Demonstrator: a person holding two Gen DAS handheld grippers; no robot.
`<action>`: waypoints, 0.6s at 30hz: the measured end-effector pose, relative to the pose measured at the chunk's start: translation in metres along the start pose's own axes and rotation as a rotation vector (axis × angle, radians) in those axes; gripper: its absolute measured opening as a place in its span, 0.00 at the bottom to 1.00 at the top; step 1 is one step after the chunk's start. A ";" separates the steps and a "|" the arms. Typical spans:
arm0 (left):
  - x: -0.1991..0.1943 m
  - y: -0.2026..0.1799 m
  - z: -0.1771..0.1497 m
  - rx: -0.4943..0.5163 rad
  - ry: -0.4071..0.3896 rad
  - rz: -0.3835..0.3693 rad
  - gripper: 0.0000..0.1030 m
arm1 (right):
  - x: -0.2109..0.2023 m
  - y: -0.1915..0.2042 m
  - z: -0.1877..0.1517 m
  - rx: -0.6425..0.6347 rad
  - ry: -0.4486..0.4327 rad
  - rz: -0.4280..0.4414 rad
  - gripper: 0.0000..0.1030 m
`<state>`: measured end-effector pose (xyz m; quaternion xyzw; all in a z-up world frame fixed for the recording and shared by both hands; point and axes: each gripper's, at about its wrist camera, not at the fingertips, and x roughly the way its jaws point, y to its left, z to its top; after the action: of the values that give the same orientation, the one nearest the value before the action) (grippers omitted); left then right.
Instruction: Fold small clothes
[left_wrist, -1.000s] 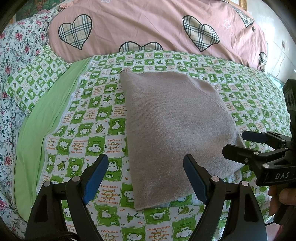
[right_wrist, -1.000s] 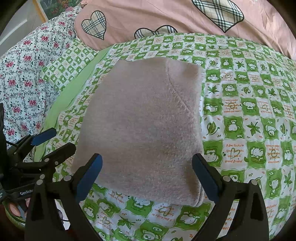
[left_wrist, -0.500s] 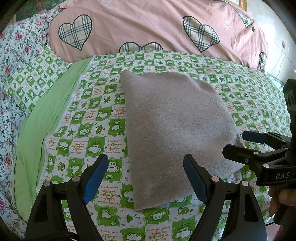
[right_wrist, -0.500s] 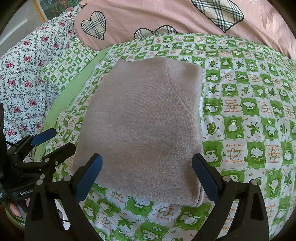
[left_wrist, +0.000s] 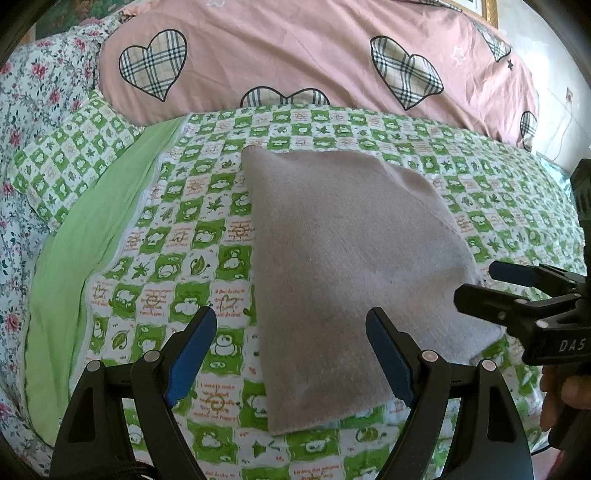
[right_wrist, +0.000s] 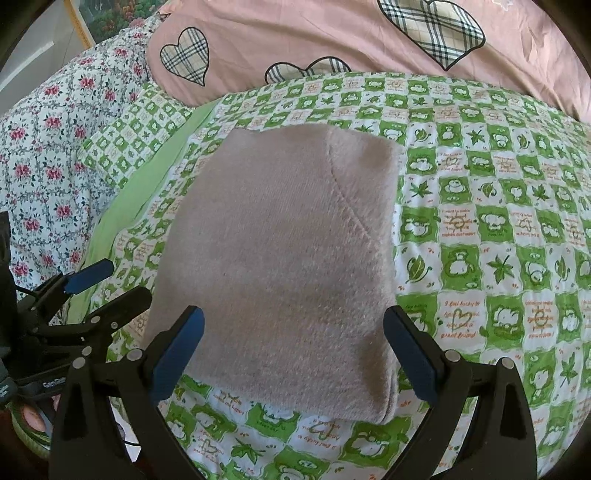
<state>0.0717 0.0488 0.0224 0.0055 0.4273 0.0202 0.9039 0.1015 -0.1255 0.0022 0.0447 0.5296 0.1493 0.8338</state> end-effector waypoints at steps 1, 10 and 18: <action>0.001 0.001 0.000 -0.002 0.001 0.000 0.81 | 0.000 -0.004 0.002 0.003 -0.001 0.000 0.95; 0.010 0.002 0.007 -0.002 0.013 0.006 0.81 | 0.005 -0.011 0.005 0.018 -0.002 0.005 0.95; 0.014 -0.001 0.009 -0.001 0.017 0.005 0.81 | 0.007 -0.013 0.007 0.025 -0.004 0.009 0.95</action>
<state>0.0877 0.0487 0.0177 0.0062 0.4351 0.0228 0.9000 0.1129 -0.1352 -0.0036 0.0580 0.5294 0.1462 0.8337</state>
